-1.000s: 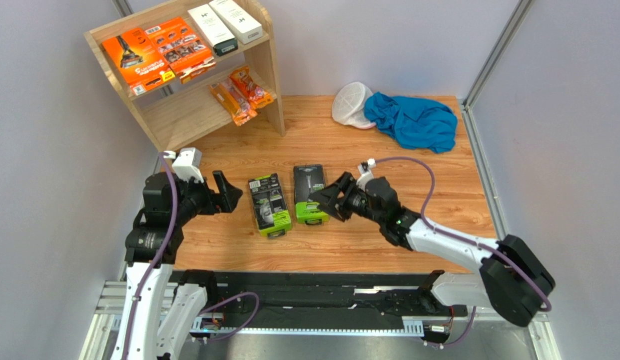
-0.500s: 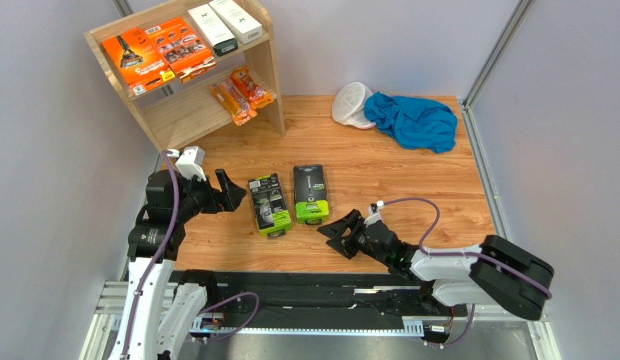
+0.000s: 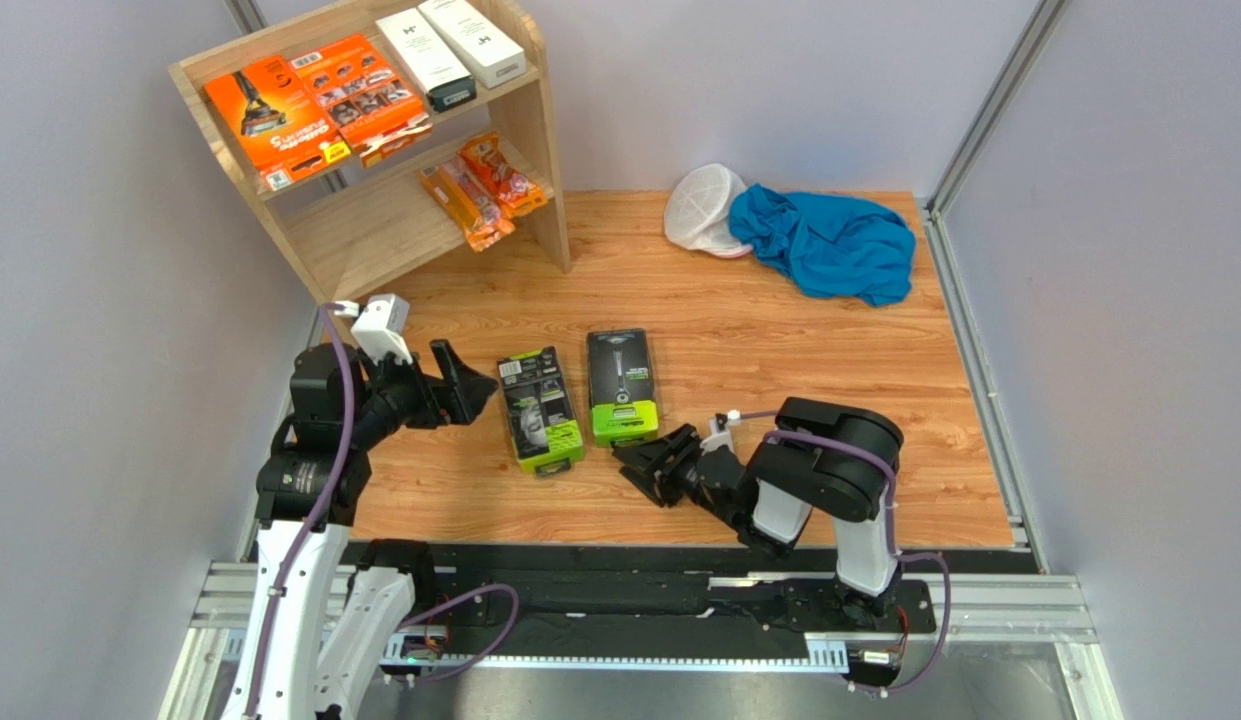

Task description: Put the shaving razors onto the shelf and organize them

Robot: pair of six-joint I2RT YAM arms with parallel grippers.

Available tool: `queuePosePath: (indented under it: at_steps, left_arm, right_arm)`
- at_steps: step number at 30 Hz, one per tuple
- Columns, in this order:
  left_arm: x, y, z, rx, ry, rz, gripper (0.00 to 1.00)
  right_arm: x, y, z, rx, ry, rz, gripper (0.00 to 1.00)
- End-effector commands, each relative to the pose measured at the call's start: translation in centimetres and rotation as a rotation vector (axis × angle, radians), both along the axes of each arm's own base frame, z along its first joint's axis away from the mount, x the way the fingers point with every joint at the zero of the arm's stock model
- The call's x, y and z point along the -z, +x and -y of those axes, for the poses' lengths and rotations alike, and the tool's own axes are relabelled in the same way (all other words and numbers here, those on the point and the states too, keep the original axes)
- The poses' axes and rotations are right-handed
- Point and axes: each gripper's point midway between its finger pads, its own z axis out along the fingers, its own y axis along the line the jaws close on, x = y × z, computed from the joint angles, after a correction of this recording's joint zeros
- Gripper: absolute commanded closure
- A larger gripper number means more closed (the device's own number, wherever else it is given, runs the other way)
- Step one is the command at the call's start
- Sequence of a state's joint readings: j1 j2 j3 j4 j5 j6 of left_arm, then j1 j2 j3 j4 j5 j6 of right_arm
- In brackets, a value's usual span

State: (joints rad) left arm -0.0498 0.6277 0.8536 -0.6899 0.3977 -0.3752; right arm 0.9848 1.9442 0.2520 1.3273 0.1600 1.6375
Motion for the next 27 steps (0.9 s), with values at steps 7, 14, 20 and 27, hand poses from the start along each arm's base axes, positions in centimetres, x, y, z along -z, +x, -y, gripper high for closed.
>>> queuePosePath:
  at_steps: [7,14,20,27]
  left_arm:
    - [-0.7,0.3,0.8,0.033,-0.05,0.037,0.01]
    - [-0.5,0.2,1.1,0.043,-0.067,0.029,0.01]
    - [0.1,0.2,2.3,0.085,-0.133,0.006,0.01]
    - [1.1,0.1,3.7,0.126,-0.175,-0.02,0.01]
  right_arm:
    - [-1.9,1.7,0.5,0.095,0.103,0.053,0.58]
    - [-3.2,2.8,0.8,0.127,0.092,0.123,0.6]
    - [-4.0,2.9,1.0,0.133,0.097,0.146,0.6]
    - [-4.1,4.1,0.8,0.152,0.108,0.152,0.66]
